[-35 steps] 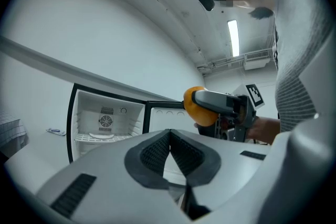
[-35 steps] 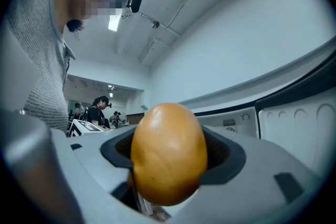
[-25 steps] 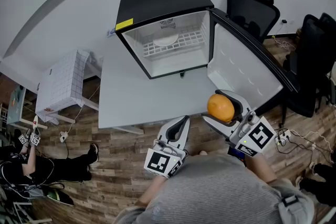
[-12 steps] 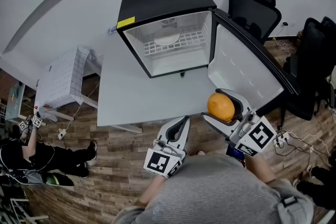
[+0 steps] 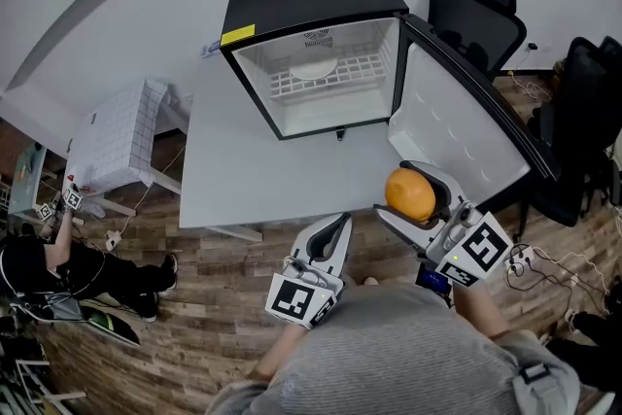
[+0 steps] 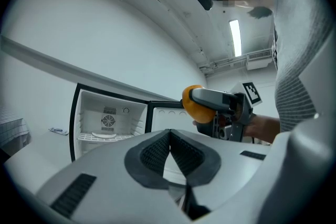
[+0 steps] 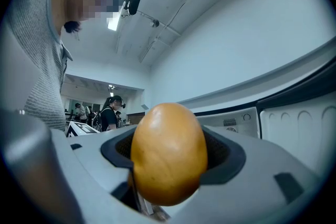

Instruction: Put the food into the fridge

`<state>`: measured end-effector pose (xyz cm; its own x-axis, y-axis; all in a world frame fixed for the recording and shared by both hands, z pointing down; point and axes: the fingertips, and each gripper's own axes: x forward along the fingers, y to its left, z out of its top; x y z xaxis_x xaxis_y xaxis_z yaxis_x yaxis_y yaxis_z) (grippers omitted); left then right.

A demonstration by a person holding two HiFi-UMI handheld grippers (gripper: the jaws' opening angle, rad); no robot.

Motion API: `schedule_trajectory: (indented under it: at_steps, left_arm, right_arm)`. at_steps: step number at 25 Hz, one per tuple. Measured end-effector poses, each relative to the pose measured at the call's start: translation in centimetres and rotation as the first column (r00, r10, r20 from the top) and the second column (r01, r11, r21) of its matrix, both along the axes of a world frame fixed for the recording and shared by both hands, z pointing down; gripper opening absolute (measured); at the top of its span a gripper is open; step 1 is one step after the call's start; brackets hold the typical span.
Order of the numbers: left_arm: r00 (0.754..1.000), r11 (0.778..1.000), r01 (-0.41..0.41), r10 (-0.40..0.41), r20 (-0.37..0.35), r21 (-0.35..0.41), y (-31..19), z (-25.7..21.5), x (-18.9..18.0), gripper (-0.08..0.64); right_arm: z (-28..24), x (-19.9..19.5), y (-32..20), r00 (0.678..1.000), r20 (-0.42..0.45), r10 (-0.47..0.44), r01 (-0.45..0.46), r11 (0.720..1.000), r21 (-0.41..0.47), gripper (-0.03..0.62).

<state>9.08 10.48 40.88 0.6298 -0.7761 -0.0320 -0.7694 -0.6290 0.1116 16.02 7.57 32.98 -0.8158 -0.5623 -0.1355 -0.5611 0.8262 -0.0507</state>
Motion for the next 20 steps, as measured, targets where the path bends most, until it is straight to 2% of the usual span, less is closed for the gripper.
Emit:
schedule_trajectory:
  at_steps: [3,9,20]
  left_arm:
    - [1.000,1.000,0.000,0.000,-0.016,0.026,-0.2,-0.8,-0.2,0.011]
    - [1.000,1.000,0.002,-0.002,-0.029,0.024,-1.4,-0.8,-2.1,0.011]
    - [0.999,1.000,-0.029,0.029,-0.015,-0.006,-8.2,-0.5,-9.7,0.011]
  right_arm:
    - [0.2,-0.4,-0.4,1.000,0.002,0.001,-0.001,1.000,-0.010,0.325]
    - [0.4,-2.3,-2.0,1.000,-0.009,0.002,-0.003,1.000,-0.021,0.325]
    - [-0.3,-8.7,-8.0,0.998,-0.025,0.065,-0.065,0.998,-0.014,0.325]
